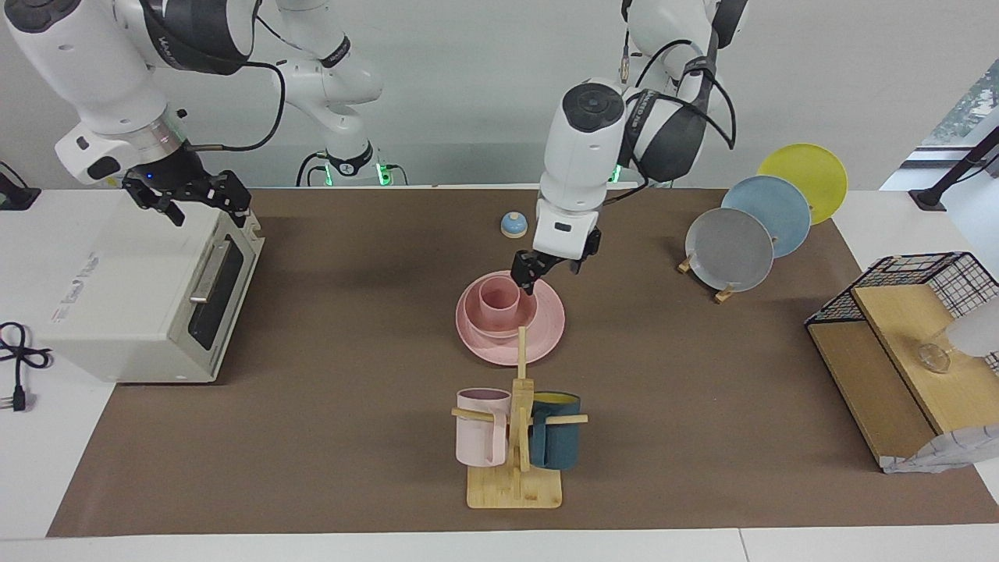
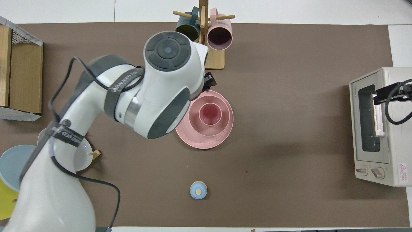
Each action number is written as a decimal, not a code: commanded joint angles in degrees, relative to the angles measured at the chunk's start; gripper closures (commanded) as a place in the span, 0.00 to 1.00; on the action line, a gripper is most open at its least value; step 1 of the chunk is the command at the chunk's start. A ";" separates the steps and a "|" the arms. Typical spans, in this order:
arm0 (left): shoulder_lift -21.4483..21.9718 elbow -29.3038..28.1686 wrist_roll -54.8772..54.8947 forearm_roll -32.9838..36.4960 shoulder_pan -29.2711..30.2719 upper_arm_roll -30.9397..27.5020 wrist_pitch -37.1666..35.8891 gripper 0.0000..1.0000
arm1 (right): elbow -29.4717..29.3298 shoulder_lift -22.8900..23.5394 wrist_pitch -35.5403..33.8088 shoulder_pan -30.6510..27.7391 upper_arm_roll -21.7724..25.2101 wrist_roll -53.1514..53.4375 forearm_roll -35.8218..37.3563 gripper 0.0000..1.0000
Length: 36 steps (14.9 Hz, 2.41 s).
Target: Organize tableware
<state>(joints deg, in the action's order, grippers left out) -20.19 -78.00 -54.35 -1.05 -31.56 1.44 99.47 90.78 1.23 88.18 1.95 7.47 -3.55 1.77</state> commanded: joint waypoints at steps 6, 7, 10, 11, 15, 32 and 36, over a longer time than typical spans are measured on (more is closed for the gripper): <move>8.84 -4.87 30.13 0.97 18.26 -0.20 -6.13 0.00 | -0.52 -0.36 -0.73 0.07 -0.09 2.14 -1.59 0.00; 9.64 -5.49 34.27 0.97 20.46 -0.20 -6.13 0.00 | -0.52 -0.36 -0.82 0.07 -0.09 2.40 -1.59 0.00; 12.53 -8.55 45.00 0.97 26.00 -0.20 -6.22 0.00 | -0.43 -0.62 -0.47 -0.02 0.00 2.41 -1.51 0.00; 13.94 -10.22 46.94 0.97 27.07 -0.20 -6.22 0.00 | 0.01 -0.97 -0.47 0.07 0.00 2.49 -1.42 0.00; 23.15 -21.02 48.20 0.97 27.52 -0.20 -5.69 0.00 | 0.19 -1.06 -0.82 -0.19 0.00 2.41 -1.42 0.00; 25.82 -17.97 48.02 0.61 30.15 3.57 -13.16 0.00 | 0.27 -1.06 -0.91 -0.19 0.00 2.41 -1.42 0.00; 25.82 -17.89 48.11 0.53 29.71 3.57 -13.16 0.00 | 0.27 -1.06 -0.91 -0.19 0.00 2.41 -1.42 0.00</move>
<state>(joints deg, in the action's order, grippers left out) 6.19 -97.13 -6.68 -0.88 -1.26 5.33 87.73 90.44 0.97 87.85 2.05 7.57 -2.05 1.14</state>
